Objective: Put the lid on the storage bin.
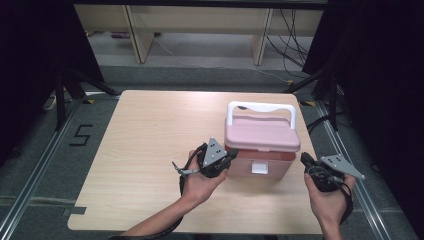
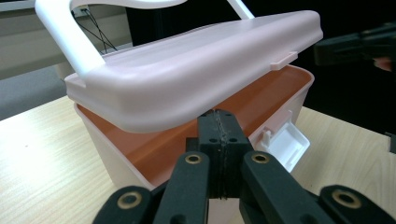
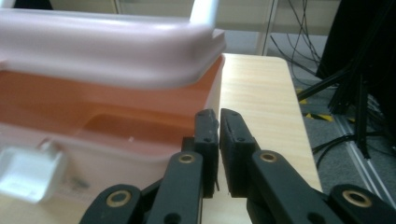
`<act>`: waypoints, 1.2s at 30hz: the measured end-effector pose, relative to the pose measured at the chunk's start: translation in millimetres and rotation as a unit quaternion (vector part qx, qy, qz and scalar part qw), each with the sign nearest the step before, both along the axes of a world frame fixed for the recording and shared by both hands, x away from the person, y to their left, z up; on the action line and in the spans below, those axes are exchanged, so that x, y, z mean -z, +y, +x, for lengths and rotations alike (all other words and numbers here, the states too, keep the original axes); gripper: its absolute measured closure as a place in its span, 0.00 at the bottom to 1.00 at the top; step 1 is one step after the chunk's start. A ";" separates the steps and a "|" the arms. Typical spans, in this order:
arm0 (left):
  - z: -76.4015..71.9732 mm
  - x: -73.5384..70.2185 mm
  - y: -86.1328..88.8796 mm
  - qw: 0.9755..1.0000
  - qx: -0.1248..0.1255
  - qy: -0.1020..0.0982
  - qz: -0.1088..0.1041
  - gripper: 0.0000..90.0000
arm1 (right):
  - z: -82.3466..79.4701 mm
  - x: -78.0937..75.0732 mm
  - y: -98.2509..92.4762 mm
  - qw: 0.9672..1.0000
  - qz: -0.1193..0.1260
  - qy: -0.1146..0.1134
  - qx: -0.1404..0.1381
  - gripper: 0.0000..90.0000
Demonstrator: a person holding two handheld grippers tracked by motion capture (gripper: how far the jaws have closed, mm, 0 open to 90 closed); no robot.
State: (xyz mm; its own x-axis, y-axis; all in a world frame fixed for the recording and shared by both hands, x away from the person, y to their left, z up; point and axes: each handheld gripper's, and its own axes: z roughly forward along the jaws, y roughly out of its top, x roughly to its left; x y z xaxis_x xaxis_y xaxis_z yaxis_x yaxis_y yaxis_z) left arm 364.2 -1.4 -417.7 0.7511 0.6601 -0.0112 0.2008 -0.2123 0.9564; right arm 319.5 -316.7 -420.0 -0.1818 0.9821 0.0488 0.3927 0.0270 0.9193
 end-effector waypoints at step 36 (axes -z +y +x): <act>1.3 14.1 40.6 0.999 -0.015 0.021 0.020 0.99 | -20.2 40.5 -6.1 0.999 -0.008 0.035 0.006 1.00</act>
